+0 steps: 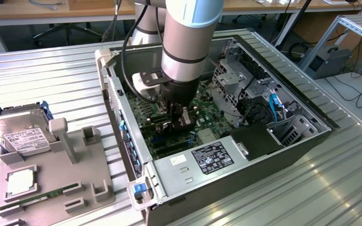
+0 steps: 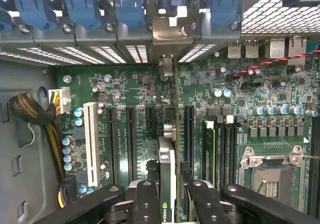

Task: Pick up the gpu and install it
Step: 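Insert the gpu into the slot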

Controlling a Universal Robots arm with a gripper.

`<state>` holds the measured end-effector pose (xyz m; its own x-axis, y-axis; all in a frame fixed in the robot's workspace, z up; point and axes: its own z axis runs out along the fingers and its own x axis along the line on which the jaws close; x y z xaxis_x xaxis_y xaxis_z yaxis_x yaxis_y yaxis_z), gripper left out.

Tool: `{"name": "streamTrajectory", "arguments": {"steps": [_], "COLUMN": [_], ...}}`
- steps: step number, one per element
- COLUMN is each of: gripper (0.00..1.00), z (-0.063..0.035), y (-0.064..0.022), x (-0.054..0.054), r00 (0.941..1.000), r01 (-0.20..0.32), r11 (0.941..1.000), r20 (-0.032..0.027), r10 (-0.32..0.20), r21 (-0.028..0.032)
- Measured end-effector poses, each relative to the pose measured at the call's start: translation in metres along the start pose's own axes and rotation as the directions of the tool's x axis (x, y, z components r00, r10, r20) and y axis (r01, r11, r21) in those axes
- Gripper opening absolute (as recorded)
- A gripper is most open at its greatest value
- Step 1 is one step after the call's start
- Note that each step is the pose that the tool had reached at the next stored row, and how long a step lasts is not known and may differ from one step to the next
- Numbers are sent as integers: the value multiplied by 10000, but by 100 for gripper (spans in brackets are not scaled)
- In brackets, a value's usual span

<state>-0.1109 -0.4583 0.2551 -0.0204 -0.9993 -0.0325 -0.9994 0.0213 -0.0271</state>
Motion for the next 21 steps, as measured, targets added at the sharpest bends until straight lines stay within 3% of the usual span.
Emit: {"name": "streamTrajectory", "arguments": {"steps": [5, 7, 9, 12, 14, 21], "gripper": [27, 27, 27, 27, 27, 27], "z": [-38, -37, -36, -22, -2, -6], "y": [5, 27, 33, 39, 45, 119], "x": [-2, 0, 0, 1, 1, 3], "r00": [10000, 10000, 10000, 10000, 10000, 10000], "r01": [0, 4, 8, 25, 60, 74], "r11": [10000, 9999, 9999, 9996, 9992, 9987], "r20": [3, 7, 10, 6, 17, 17], "r10": [0, -4, -8, -26, -61, -75], "r21": [27, 112, 136, 267, 403, 504]}}
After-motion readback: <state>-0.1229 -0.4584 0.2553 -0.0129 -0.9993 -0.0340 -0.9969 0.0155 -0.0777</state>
